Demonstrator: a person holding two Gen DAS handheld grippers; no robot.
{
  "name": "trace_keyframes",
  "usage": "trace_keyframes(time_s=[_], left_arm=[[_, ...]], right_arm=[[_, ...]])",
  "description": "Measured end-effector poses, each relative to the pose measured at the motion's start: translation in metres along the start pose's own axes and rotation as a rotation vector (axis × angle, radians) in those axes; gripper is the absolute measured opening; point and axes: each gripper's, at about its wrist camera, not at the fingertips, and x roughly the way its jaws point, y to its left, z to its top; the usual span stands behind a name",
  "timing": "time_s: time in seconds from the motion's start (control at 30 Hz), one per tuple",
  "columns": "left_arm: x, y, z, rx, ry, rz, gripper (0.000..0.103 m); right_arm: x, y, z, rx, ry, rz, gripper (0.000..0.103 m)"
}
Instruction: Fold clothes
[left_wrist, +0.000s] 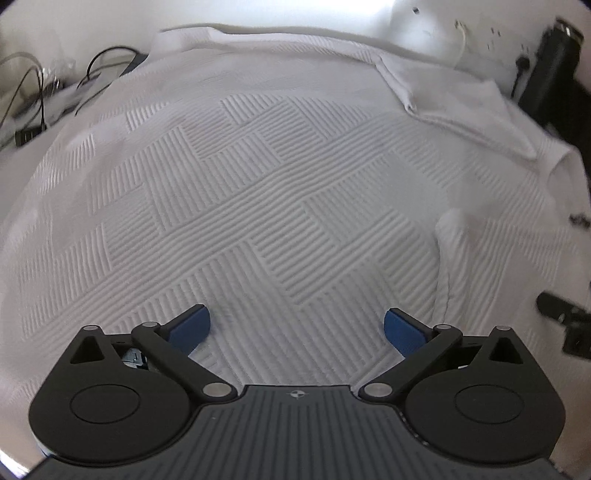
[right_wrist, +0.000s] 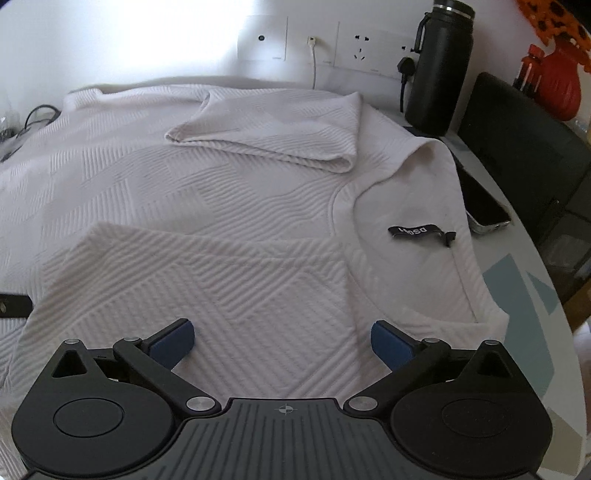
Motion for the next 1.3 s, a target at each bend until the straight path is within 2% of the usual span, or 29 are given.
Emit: trace_keyframes(time_s=[0.13, 0.83, 1.3], left_arm=[[0.0, 0.001, -0.003, -0.018, -0.021, 0.008, 0.103], [-0.004, -0.007, -0.014, -0.046, -0.079, 0.044, 0.103], [-0.006, -0.004, -0.016, -0.024, -0.081, 0.026, 0.103]], right_arm=[[0.004, -0.006, 0.0, 0.064, 0.017, 0.018, 0.102], [0.003, -0.007, -0.005, 0.057, -0.018, 0.023, 0.102], [0.003, -0.005, -0.005, 0.054, -0.025, 0.025, 0.102]])
